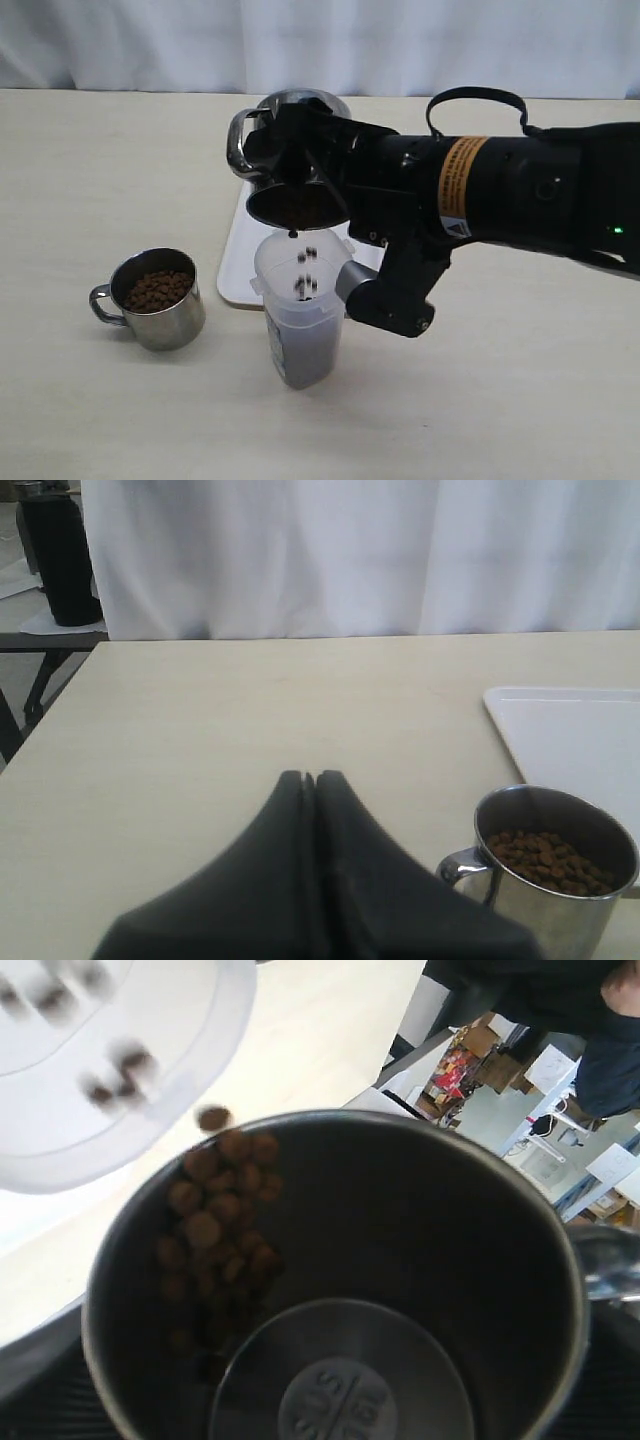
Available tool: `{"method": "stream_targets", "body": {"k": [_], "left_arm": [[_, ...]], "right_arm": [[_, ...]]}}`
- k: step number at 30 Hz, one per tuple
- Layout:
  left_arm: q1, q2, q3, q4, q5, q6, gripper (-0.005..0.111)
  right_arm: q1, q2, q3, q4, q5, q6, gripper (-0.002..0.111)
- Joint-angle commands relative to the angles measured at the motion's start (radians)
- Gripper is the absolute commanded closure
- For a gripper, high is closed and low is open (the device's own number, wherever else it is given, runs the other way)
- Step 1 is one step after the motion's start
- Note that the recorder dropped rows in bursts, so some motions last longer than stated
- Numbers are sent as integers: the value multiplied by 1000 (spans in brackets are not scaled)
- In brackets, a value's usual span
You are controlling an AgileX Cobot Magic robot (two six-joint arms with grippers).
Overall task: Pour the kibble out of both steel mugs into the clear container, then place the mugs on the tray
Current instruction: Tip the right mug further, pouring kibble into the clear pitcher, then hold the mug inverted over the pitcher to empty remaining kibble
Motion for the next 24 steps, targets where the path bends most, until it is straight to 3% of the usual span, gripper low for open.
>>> {"method": "stream_targets", "body": {"k": [1,24], "left_arm": [[3,-2,2,1,-8,3,107],[3,-2,2,1,-5,3,107]], "right_arm": [[3,-7,-7,-25,4,-20,104],[15,-32,-1,-25,26,-113,104]]}}
